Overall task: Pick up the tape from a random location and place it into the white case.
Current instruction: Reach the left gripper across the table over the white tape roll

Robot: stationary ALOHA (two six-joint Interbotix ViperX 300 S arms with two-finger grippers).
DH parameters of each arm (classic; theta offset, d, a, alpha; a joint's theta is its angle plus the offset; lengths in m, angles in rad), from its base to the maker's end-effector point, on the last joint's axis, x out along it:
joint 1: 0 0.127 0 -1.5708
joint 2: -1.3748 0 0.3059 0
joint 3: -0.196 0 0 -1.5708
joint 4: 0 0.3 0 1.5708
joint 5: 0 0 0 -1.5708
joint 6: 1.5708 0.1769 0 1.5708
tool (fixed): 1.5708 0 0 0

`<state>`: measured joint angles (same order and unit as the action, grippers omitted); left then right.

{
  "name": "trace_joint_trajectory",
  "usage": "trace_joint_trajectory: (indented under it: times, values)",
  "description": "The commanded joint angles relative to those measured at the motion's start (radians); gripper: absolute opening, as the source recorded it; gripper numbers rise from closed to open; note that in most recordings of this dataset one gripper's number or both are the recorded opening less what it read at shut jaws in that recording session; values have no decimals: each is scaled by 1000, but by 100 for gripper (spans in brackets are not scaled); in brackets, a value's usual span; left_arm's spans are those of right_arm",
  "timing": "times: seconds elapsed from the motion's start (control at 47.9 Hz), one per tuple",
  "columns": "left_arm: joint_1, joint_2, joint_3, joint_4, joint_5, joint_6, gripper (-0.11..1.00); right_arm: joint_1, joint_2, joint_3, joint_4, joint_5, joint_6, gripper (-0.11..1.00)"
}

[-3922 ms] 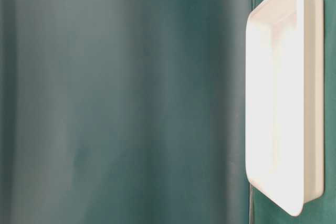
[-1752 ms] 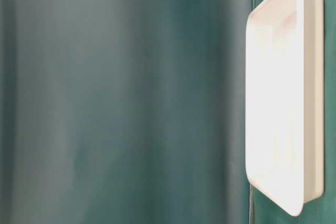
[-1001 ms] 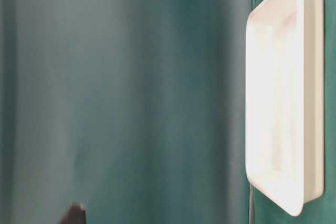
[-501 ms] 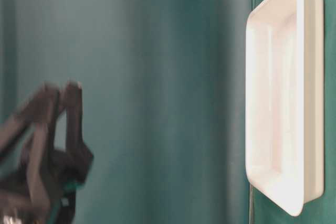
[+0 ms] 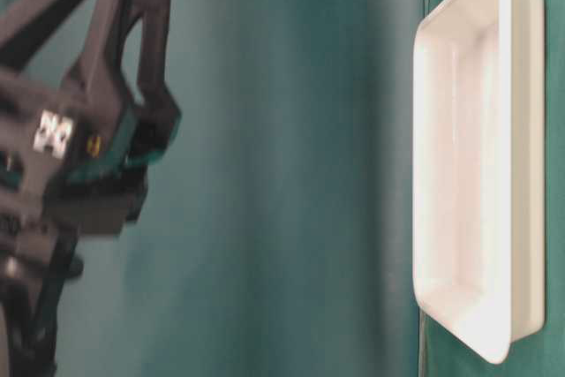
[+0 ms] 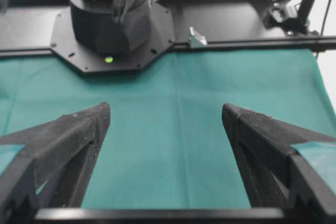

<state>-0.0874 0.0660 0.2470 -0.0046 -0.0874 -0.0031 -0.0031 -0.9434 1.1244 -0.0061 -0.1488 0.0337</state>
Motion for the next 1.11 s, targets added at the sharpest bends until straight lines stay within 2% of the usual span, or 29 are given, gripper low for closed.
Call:
trace_joint_trajectory:
  times: [0.0,0.375,0.501,0.688,1.085]
  values:
    - [8,9,-61,-2,8,2,99,-2,9,-26,-2,-8,-2,90]
    - [31,48,-115,-3,123,-18,99,0,9,-28,-2,-6,-2,90]
    - [32,74,-170,-3,262,-35,98,-2,9,-28,-2,-6,-5,90]
    - [34,146,-319,2,525,-31,97,-2,9,-28,-3,-6,-6,90]
    - [35,247,-545,5,871,-29,97,-2,12,-28,-2,-3,-5,90]
